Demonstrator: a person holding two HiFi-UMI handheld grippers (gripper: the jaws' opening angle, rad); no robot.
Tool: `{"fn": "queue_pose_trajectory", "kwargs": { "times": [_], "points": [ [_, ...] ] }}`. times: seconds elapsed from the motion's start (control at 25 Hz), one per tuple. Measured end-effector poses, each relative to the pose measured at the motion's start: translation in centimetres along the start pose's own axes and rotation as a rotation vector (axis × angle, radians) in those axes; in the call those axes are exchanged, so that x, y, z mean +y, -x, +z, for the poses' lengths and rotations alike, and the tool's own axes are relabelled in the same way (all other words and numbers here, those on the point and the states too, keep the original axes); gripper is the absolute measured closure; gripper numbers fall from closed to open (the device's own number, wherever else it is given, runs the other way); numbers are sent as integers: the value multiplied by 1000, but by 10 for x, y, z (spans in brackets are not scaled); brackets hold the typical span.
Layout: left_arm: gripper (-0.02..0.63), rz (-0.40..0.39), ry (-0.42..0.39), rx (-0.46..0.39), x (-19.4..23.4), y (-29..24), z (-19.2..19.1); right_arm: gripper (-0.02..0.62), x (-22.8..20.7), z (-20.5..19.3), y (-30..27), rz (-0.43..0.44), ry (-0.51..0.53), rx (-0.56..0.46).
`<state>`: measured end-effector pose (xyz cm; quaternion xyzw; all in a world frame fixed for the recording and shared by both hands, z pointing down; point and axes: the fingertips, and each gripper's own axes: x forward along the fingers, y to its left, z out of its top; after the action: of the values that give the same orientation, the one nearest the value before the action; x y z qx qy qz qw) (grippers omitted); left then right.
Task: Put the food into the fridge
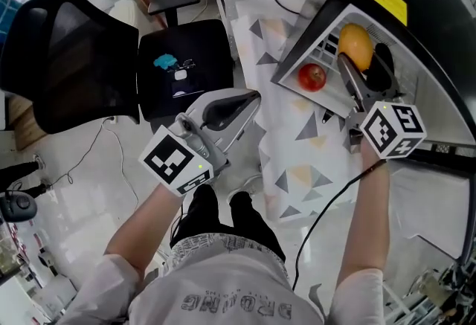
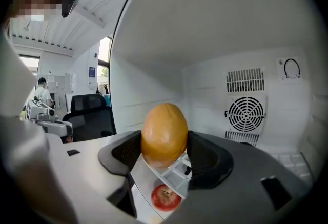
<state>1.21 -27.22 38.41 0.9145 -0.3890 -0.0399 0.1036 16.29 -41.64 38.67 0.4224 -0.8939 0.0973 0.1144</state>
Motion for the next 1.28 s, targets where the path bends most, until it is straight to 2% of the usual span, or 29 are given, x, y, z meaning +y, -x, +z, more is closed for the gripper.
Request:
{"fn": "queue_pose_trajectory", "kwargs": {
  "times": [0.2, 0.8, 1.0, 1.28],
  "points": [
    [598, 9, 12, -10, 6, 0, -2, 321, -3, -10, -14, -20, 75, 72],
    [598, 28, 52, -13, 19, 4, -11, 321, -16, -39, -43, -65, 174, 270],
    [598, 25, 55, -10, 20, 4, -13, 321, -19, -41, -47, -83, 178, 279],
    [598, 20, 54, -5, 20, 2, -11, 321, -15, -40, -51, -102, 255, 297]
  ]
}}
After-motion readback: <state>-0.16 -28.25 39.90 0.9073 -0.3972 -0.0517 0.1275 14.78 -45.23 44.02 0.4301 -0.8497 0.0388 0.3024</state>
